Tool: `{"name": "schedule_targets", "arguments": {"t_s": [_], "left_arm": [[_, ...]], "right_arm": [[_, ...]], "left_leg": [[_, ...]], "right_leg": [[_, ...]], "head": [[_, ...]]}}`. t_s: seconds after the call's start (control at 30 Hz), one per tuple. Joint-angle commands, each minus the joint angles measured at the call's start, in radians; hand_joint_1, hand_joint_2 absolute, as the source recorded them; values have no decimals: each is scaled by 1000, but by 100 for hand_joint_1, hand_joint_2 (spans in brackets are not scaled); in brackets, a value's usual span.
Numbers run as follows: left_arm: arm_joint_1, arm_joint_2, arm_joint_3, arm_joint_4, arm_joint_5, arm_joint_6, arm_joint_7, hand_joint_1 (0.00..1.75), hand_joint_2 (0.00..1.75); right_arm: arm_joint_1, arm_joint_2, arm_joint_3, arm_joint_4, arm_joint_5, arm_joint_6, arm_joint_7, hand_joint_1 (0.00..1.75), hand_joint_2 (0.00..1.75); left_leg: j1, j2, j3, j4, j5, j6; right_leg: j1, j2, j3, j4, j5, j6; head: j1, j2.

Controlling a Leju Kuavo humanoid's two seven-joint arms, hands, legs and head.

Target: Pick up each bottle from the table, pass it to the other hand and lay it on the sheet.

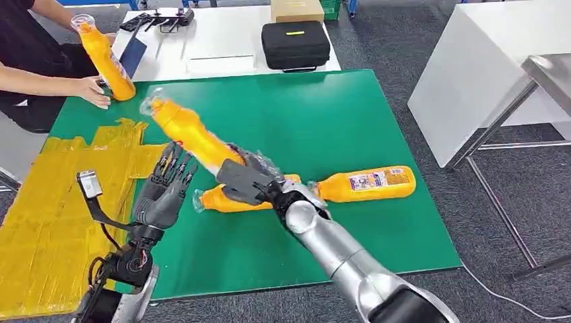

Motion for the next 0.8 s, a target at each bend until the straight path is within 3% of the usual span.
{"name": "schedule_targets", "arguments": {"t_s": [0.03, 0.37, 0.5, 0.8], "left_arm": [[-97, -27, -50, 98, 9, -1, 3, 0, 175], [-113, -33, 2, 118, -24, 33, -30, 0, 175], [-147, -26, 35, 164, -109, 112, -67, 0, 175], [-173, -29, 78, 216, -116, 126, -68, 0, 175]], "right_arm": [[-98, 110, 170, 305, 60, 40, 27, 175, 175], [-49, 122, 290, 256, 119, 37, 49, 175, 175], [-36, 121, 328, 227, 148, 20, 65, 175, 175], [-12, 114, 361, 166, 176, 22, 62, 175, 175]], "left_leg": [[2, -1, 8, -2, -3, -1], [2, -2, 3, -1, -1, -1], [1, -3, 1, -1, -1, -1], [1, -3, 0, -1, 0, -1]], "right_leg": [[2, -2, 9, -2, -3, -1], [1, -3, 4, -2, -2, -1], [1, -4, 2, -1, -2, -1], [2, -4, 1, -1, -1, -1]], "head": [[0, 0], [0, 0], [-1, 0], [0, 0]]}}
